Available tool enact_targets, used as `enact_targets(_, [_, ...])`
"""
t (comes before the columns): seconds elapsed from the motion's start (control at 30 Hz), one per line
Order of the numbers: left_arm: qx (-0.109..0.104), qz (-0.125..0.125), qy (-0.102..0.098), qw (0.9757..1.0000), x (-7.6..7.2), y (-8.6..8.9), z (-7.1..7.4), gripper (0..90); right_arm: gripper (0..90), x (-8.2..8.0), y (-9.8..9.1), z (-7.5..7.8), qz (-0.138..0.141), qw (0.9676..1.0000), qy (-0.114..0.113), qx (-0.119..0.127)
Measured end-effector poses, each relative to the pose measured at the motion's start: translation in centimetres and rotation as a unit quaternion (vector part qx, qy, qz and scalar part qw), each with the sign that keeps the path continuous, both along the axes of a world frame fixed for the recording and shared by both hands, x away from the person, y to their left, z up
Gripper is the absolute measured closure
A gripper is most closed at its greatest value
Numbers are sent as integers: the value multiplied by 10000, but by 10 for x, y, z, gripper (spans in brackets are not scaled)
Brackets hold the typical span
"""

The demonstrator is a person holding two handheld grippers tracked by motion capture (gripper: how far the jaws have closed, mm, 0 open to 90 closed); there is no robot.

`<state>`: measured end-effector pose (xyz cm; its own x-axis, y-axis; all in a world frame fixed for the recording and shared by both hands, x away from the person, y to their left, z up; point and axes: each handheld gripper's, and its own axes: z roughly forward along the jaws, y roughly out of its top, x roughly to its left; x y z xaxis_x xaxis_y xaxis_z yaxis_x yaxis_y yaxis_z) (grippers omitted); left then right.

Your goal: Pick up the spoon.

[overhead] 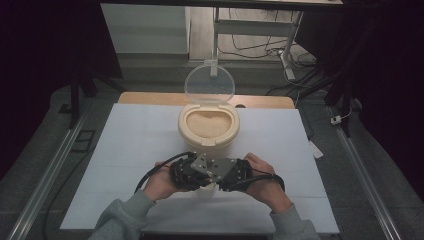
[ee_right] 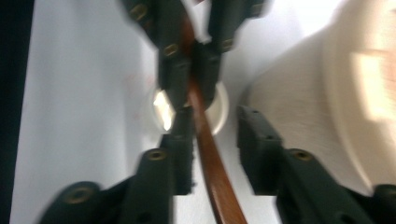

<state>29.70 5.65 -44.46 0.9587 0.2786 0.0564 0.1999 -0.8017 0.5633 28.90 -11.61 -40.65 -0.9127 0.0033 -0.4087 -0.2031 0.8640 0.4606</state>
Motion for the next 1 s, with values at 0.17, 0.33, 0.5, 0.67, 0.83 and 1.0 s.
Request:
enact_targets(0.17, [-228, 97, -129, 9996, 0, 6, 3, 783, 544, 2, -18, 7, -438, 9936, 169, 1032])
enact_targets(0.33, [-473, 125, -248, 9985, -5, 10, 7, 784, 459, -4, -45, 10, -1174, 9682, 359, 2180])
enact_targets(0.5, [-921, 132, -407, 9948, -8, 14, 21, 786, 426, -22, -68, 4, -1806, 9403, 535, 2835])
enact_targets(0.67, [-1143, 93, -452, 9924, -7, 11, 29, 788, 428, -29, -85, -7, -2132, 9235, 610, 3131])
enact_targets(0.83, [-1134, 157, -455, 9924, -1, 8, 26, 789, 430, -28, -91, -10, -2295, 9139, 600, 3294])
enact_targets(1.0, [-1037, 257, -481, 9931, 2, 7, 20, 791, 443, -30, -93, -10, -2237, 9145, 465, 3338])
